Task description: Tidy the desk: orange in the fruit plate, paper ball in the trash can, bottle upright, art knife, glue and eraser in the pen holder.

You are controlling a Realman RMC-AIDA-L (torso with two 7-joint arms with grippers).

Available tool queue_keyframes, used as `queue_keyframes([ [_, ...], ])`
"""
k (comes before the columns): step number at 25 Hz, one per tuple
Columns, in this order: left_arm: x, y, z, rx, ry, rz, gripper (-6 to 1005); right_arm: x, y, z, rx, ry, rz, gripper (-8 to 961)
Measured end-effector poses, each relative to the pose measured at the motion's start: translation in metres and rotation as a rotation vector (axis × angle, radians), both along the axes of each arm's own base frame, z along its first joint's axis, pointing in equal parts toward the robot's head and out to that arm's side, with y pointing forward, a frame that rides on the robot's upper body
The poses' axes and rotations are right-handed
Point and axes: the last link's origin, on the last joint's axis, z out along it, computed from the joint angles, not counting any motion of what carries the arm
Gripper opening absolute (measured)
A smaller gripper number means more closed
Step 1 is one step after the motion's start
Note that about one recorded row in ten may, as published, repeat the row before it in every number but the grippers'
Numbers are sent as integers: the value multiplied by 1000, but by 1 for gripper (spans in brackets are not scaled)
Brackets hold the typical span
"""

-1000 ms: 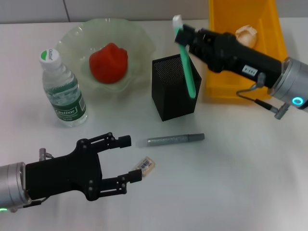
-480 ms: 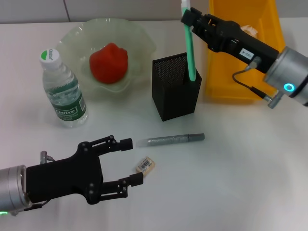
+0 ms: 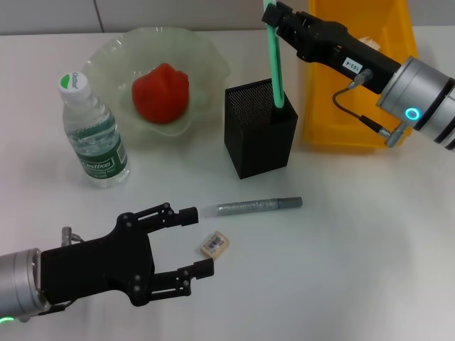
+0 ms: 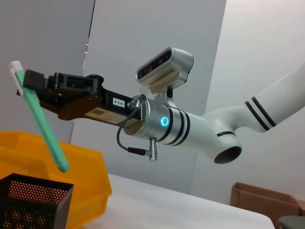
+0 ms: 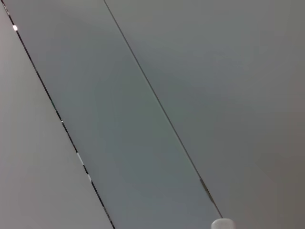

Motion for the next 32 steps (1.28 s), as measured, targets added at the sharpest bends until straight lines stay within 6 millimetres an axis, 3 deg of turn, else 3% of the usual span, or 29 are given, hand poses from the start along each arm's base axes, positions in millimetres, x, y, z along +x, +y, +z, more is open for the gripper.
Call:
queue_keyframes([
  [32, -1, -2, 0, -4, 4, 4, 783, -4, 0, -4, 123, -135, 112, 174],
])
